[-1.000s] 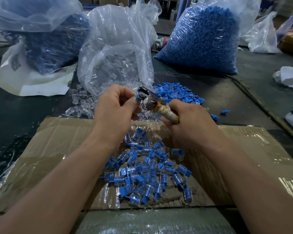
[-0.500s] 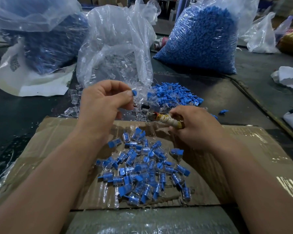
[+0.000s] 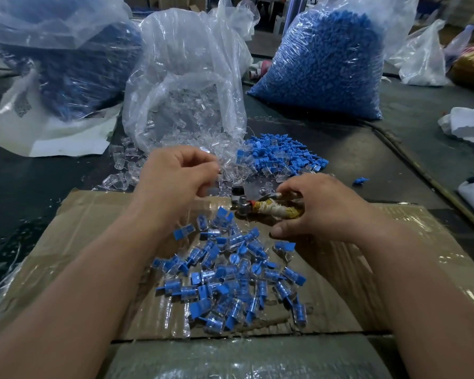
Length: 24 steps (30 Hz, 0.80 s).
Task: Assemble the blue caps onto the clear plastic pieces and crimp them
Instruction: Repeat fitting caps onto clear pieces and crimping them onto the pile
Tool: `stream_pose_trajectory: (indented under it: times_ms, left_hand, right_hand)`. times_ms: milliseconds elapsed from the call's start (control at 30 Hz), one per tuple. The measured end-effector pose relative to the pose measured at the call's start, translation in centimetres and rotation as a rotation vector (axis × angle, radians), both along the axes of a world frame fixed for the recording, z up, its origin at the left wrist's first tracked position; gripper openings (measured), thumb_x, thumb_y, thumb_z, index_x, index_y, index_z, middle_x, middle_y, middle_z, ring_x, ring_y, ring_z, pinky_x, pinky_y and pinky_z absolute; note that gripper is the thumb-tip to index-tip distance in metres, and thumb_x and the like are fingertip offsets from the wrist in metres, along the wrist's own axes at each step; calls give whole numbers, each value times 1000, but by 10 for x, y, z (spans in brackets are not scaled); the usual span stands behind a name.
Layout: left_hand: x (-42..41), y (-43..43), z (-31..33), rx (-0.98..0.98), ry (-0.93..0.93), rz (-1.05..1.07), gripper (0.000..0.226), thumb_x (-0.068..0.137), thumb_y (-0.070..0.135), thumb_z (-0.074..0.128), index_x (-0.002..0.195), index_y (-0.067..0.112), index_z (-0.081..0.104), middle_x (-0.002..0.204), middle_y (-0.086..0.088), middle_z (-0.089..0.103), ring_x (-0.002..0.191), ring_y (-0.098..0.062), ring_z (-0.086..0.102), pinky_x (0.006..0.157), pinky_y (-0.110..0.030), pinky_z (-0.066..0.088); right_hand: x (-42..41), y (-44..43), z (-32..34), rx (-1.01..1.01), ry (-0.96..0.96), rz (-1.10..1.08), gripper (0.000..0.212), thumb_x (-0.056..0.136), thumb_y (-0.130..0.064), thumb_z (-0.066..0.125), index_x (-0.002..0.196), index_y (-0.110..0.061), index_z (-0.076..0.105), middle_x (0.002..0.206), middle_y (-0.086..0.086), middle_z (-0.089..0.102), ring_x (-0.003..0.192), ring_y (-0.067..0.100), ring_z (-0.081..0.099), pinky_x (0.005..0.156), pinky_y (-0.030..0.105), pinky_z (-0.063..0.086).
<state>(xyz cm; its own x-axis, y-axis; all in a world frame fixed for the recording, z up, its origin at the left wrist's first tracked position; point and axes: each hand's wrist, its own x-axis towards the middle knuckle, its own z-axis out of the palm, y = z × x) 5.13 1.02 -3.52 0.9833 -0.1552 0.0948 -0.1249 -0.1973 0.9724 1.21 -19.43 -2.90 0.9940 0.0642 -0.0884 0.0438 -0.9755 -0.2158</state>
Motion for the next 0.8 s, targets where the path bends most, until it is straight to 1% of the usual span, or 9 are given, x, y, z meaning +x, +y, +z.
stream_pose_trajectory:
  times_ms: [133,200,267,333,400,533,667,733,800]
  left_hand:
    - [4,-2,-8,263,-148,119,24,88,4,54,93,23,68,80,16,60,73,0,57,62,-13,44]
    - [2,-4,-10,375,-195,59,23,91,10,52,105,21,66,85,17,60,76,-2,59,63,-12,46]
    - [3,-6,-13,530,-233,-36,25,93,20,50,114,23,63,105,7,61,100,-13,57,89,-30,48]
    - [4,-7,-16,668,-218,-104,30,94,28,47,122,25,57,127,2,51,122,-17,40,107,-42,31]
    - [4,-9,-18,740,-208,-149,35,96,30,43,128,23,53,136,1,43,129,-17,32,111,-37,23]
    - [4,-12,-18,720,-200,-182,36,98,24,38,126,10,56,138,-1,46,127,-15,36,101,-20,20]
    - [3,-12,-17,690,-171,-170,37,98,22,38,131,10,51,142,2,43,129,-12,37,106,-25,22]
    - [2,-12,-16,623,-198,-101,29,96,17,44,117,8,61,117,-1,59,106,-10,50,99,-24,33]
    - [1,-11,-13,480,-233,14,20,90,10,54,105,8,69,89,6,62,82,-7,60,88,-27,49]
  right_hand:
    - [-4,-2,6,63,83,0,100,38,-83,43,123,-30,51,102,-14,45,98,8,43,81,28,38]
    - [-4,-2,8,73,60,1,86,53,-82,38,119,-29,55,98,-13,46,94,8,44,78,27,36]
    - [-4,-1,7,56,13,0,61,73,-70,41,113,-28,60,94,-13,48,90,8,44,76,26,34]
    - [-3,0,5,74,-35,-20,43,82,-59,45,105,-28,63,89,-15,50,85,5,45,73,25,34]
    - [-3,-2,4,115,-94,-65,32,86,-52,49,99,-27,63,83,-18,49,79,1,44,70,25,33]
    - [0,-6,3,170,-234,-181,19,88,-42,53,93,-27,64,78,-17,52,81,7,50,71,27,37]
    - [2,-9,0,195,-350,-278,14,89,-32,56,90,-23,66,75,-13,55,79,11,54,71,30,42]
    - [4,-12,-1,225,-411,-335,13,89,-27,57,91,-20,68,78,-10,57,81,13,55,74,32,44]
    - [6,-15,-2,238,-466,-386,14,89,-24,57,95,-19,68,83,-8,59,85,14,56,78,33,46]
